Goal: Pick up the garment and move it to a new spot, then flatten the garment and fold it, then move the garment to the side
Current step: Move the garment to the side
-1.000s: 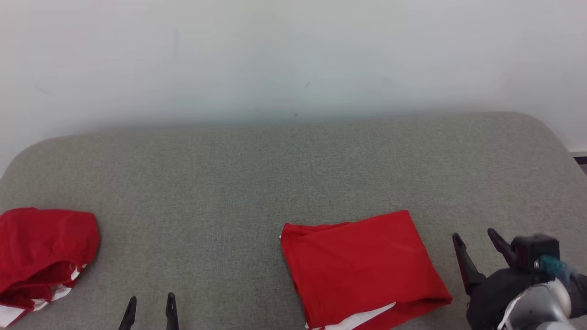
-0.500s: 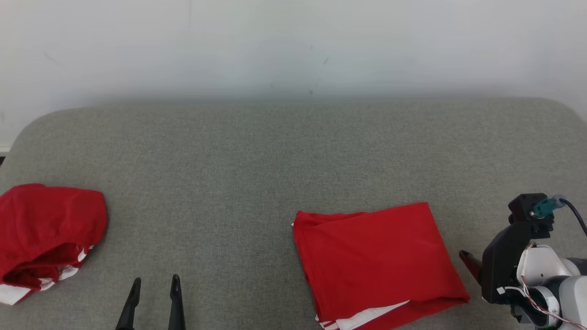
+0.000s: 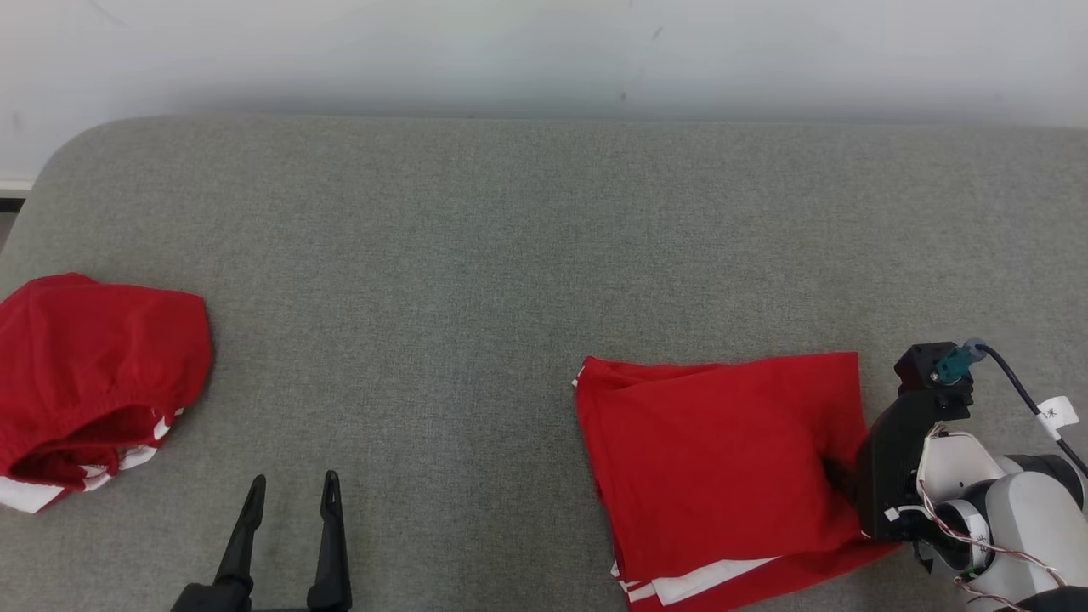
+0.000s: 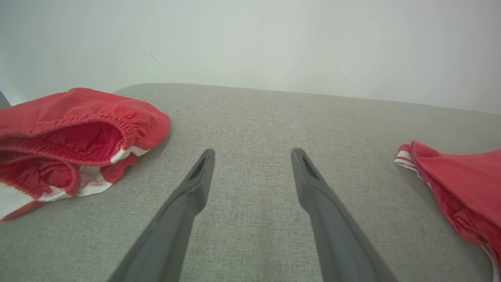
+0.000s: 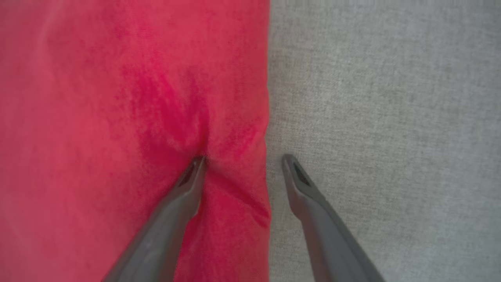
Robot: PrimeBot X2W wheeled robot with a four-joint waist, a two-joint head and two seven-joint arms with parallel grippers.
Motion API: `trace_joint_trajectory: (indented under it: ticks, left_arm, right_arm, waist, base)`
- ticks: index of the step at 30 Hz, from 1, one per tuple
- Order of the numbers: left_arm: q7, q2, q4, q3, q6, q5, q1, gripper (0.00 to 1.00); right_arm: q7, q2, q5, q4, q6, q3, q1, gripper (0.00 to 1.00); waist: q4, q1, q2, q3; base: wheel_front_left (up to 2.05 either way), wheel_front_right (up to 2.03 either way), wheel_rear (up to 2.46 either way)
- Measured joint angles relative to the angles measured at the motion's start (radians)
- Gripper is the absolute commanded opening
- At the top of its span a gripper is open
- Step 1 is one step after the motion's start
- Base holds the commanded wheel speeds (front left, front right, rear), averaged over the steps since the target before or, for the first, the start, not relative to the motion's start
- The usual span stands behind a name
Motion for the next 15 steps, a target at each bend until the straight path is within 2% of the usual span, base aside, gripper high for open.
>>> trace_joint_trajectory:
  ticks: [4, 5, 6, 7, 8, 15]
  left_arm:
    - [0.000, 0.000, -0.004, 0.006, 0.001, 0.002, -0.001, 1.00]
    - [0.000, 0.000, -0.005, 0.006, 0.001, 0.002, -0.001, 1.00]
    - [0.000, 0.000, -0.005, 0.006, 0.001, 0.002, -0.001, 1.00]
    - [0.000, 0.000, -0.007, 0.006, 0.003, 0.002, -0.002, 1.00]
    - [0.000, 0.000, -0.008, 0.007, 0.004, 0.002, -0.004, 1.00]
    - [0.000, 0.000, -0.013, 0.016, -0.001, 0.009, -0.014, 1.00]
  right_arm:
    - [-0.028, 0.004, 0.000, 0.042, 0.000, 0.035, -0.029, 1.00]
    - [-0.034, 0.003, 0.000, 0.052, 0.000, 0.049, -0.038, 0.95]
    - [-0.034, 0.003, 0.000, 0.052, 0.000, 0.049, -0.038, 0.46]
    - [-0.043, 0.002, 0.001, 0.058, 0.000, 0.064, -0.046, 0.28]
    - [-0.053, 0.002, 0.006, 0.066, 0.000, 0.076, -0.054, 0.00]
    - [-0.163, -0.026, -0.009, 0.118, 0.003, 0.163, -0.144, 0.00]
  waist:
    - [0.000, -0.0001, 0.0000, 0.014]
    - [-0.002, -0.0001, -0.0001, 0.016]
    - [-0.002, -0.0001, -0.0001, 0.016]
    - [-0.005, -0.0002, 0.0000, 0.017]
    - [-0.008, -0.0001, -0.0001, 0.019]
    - [-0.052, -0.0001, 0.0000, 0.039]
  base:
    - [0.00, 0.00, 0.00]
    - [0.00, 0.00, 0.00]
    - [0.00, 0.00, 0.00]
    - [0.00, 0.00, 0.00]
    - [0.00, 0.00, 0.00]
    - [0.00, 0.00, 0.00]
